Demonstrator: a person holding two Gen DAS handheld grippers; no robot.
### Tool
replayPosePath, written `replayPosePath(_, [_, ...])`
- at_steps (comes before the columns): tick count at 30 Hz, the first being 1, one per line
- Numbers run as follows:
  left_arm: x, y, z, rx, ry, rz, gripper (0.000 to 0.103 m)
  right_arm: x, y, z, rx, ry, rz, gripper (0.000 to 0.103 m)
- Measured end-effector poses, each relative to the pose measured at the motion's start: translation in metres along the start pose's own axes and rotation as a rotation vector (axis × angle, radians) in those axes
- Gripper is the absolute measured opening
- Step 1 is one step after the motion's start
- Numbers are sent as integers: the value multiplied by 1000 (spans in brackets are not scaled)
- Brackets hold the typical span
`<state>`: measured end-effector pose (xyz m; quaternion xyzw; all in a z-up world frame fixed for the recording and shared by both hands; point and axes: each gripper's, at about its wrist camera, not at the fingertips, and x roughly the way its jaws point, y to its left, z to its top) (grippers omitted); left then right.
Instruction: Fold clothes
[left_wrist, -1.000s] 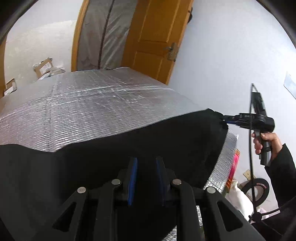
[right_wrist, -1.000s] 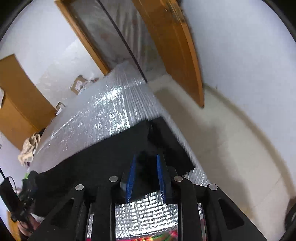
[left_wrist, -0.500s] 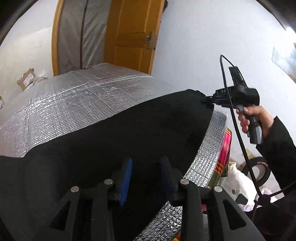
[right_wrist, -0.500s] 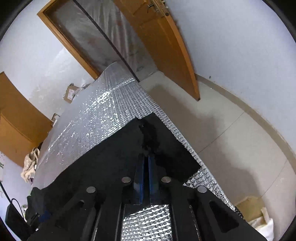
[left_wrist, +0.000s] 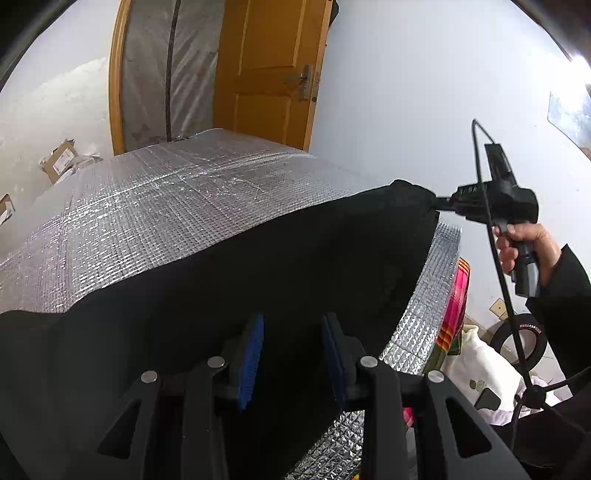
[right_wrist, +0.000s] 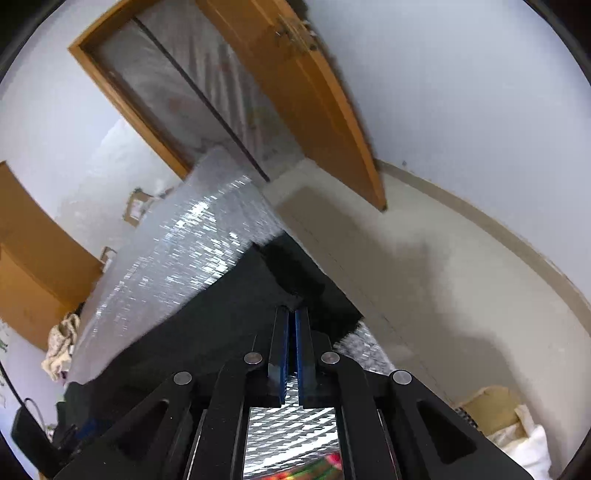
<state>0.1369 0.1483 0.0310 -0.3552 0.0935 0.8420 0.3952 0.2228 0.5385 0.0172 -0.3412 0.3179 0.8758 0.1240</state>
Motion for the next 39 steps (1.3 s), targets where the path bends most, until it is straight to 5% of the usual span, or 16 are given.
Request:
replayPosePath(8, [-10,22,-2,-63,-17,50,33,-6,2,-3,-69,15,-49,8])
replayPosePath(12, [-20,35,-2,-93,-44,80,33,-16,24,11,-172,-54,-36,37])
replayPosePath(15, [-22,45,-4,-122,-42,107,33,5,44,21,-258,-2,-2,38])
replayPosePath(20, [-30,56,-9,-158,-53,148,33,40,49,33,-295,65,-53,37])
replayPosePath(21, [-32,58,-10,-165,-55,158,33,42,48,34,-296,64,-66,29])
replayPosePath(22, [-31,60,-12,-176,-48,163,33,45,47,36,-298,63,-79,10])
replayPosePath(23, [-27,63,-13,-184,-37,165,33,47,46,37,-299,63,-91,5])
replayPosePath(31, [-9,65,-17,-182,-3,169,34,52,27,44,-262,54,-186,5])
replayPosePath(35, [-17,66,-17,-203,-25,154,34,19,52,32,-309,-36,-77,11])
replayPosePath(36, [-20,66,-18,-211,-33,150,34,11,66,26,-327,-51,-26,23])
replayPosePath(37, [-26,67,-18,-216,-48,156,34,7,80,19,-345,-51,24,32])
replayPosePath(39, [-40,71,-22,-228,-74,187,34,8,112,2,-402,-11,113,33])
